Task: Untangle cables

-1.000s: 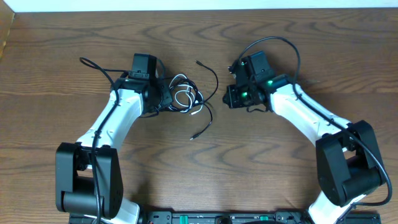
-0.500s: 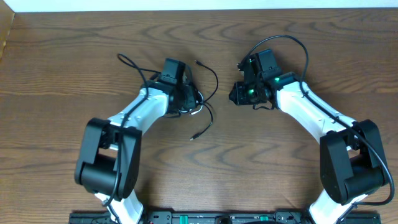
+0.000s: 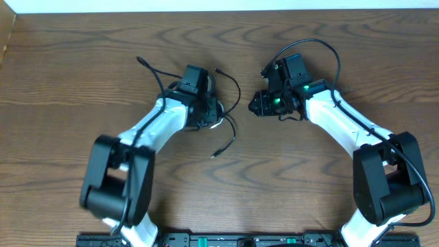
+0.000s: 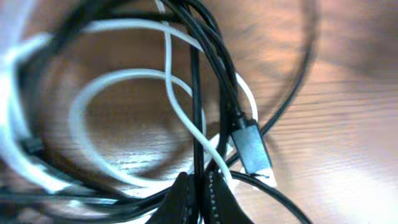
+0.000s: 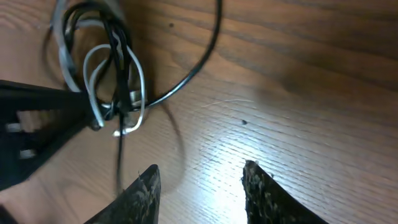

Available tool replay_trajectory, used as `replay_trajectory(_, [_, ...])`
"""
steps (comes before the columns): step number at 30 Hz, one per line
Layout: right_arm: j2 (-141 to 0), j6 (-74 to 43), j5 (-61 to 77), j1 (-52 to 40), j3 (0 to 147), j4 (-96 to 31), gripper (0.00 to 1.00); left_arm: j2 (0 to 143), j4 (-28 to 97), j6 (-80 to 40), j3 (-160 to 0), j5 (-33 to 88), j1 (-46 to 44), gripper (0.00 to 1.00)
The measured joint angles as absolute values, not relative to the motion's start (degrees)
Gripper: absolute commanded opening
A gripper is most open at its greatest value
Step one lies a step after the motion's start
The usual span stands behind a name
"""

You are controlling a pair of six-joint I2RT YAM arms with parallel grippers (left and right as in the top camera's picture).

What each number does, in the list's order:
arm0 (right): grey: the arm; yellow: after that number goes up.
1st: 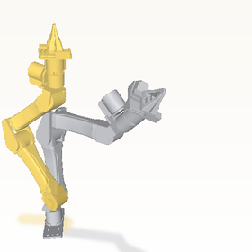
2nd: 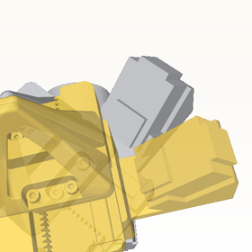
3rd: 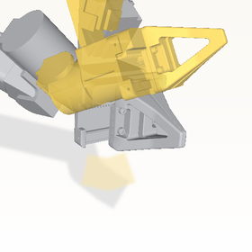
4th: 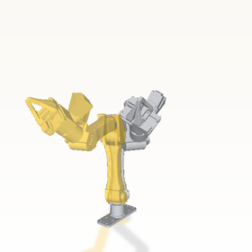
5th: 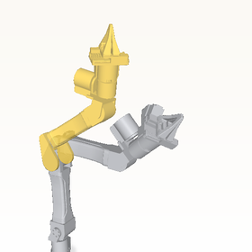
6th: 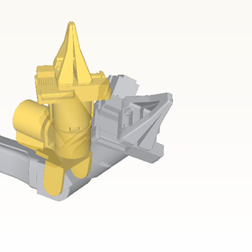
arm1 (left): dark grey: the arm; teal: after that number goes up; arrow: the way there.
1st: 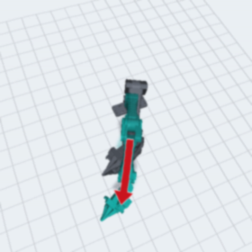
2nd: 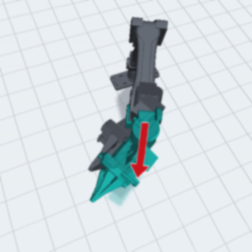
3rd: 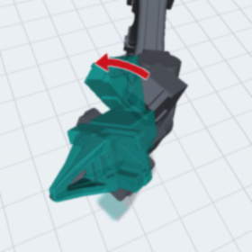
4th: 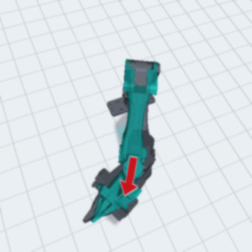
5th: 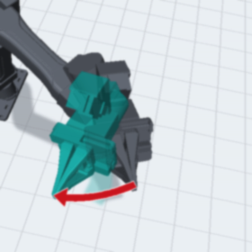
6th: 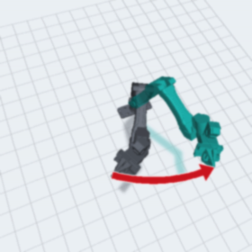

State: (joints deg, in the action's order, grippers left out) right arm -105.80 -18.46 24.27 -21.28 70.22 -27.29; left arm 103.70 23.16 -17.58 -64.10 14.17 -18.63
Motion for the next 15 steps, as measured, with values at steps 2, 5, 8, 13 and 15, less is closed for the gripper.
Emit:
replay_trajectory(2, [-105.8,-17.5,26.9,-21.3,70.1,-25.7,0.40,99.5,23.3,-15.9,-64.1,14.8,-18.1,0.08])
replay_trajectory(5, [-105.8,-14.9,34.5,-21.2,70.0,-21.2,0.44,89.1,23.3,-13.0,-64.1,15.2,-17.0,0.07])
replay_trajectory(8, [-105.9,-13.6,44.1,-20.3,69.7,-14.3,0.48,82.0,23.2,-10.5,-64.1,15.4,-16.3,0.07])
replay_trajectory(13, [-105.9,-13.1,61.1,-16.8,69.6,-1.1,0.50,73.0,23.3,-7.1,-64.1,16.2,-15.9,0.07])
replay_trajectory(15, [-105.9,-14.3,66.7,-15.5,69.6,4.9,0.52,70.5,23.4,-4.2,-64.1,18.0,-15.9,0.08])
